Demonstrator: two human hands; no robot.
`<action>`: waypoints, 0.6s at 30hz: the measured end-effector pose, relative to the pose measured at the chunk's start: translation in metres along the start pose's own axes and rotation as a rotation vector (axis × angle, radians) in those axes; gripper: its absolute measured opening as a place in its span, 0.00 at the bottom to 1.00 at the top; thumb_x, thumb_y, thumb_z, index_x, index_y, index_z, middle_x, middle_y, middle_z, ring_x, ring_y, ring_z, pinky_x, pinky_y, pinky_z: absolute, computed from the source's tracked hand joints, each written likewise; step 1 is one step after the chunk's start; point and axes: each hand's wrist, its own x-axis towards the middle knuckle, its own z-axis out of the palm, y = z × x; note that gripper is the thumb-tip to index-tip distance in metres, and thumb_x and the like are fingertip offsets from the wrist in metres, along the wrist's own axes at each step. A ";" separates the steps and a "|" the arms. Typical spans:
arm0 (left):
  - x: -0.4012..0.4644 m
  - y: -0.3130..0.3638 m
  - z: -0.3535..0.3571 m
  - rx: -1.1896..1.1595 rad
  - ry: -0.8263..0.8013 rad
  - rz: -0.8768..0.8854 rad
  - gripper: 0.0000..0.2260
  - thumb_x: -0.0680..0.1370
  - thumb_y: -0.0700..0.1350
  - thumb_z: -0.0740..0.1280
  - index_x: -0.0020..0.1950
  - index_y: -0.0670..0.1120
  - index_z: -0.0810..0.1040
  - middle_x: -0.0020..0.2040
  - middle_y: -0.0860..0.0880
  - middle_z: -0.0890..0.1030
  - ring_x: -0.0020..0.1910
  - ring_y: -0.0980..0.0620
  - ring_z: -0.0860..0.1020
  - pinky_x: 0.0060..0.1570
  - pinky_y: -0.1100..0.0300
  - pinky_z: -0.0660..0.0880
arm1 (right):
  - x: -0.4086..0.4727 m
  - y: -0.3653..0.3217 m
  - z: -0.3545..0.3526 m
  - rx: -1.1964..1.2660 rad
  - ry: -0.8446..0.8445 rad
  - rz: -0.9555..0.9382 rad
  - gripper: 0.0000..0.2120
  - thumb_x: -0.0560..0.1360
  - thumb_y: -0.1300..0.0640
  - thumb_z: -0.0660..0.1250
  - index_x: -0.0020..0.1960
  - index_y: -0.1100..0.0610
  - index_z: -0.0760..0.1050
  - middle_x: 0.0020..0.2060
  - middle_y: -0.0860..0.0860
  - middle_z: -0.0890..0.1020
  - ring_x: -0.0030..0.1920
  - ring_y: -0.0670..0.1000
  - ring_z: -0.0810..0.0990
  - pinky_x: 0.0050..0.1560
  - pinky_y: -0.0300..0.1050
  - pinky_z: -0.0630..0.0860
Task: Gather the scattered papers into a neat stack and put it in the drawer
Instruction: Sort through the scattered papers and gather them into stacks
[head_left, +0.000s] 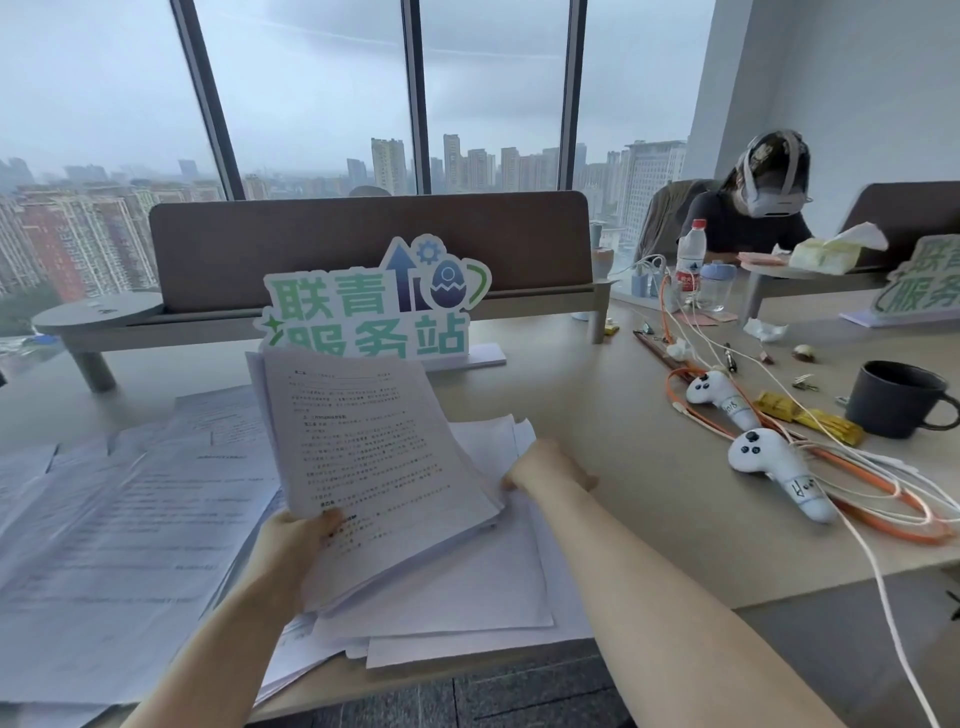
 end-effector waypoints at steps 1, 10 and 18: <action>0.000 0.000 0.000 0.002 -0.001 0.001 0.06 0.77 0.38 0.67 0.53 0.42 0.75 0.48 0.41 0.77 0.37 0.45 0.74 0.46 0.50 0.71 | 0.001 0.000 0.001 0.019 -0.006 0.008 0.25 0.69 0.52 0.73 0.64 0.54 0.72 0.62 0.51 0.77 0.63 0.56 0.76 0.64 0.52 0.63; 0.007 -0.006 -0.003 0.029 -0.005 -0.021 0.09 0.76 0.41 0.68 0.56 0.42 0.77 0.45 0.44 0.79 0.42 0.42 0.76 0.47 0.49 0.74 | 0.002 0.001 0.003 0.202 -0.027 -0.067 0.11 0.72 0.61 0.66 0.54 0.59 0.73 0.48 0.55 0.79 0.54 0.60 0.81 0.48 0.45 0.74; 0.007 -0.006 -0.005 -0.006 0.003 0.006 0.07 0.77 0.40 0.68 0.54 0.43 0.75 0.49 0.41 0.77 0.38 0.45 0.74 0.45 0.51 0.71 | 0.013 0.025 -0.025 0.288 0.310 -0.269 0.04 0.72 0.64 0.62 0.39 0.59 0.71 0.39 0.57 0.80 0.41 0.61 0.77 0.37 0.45 0.68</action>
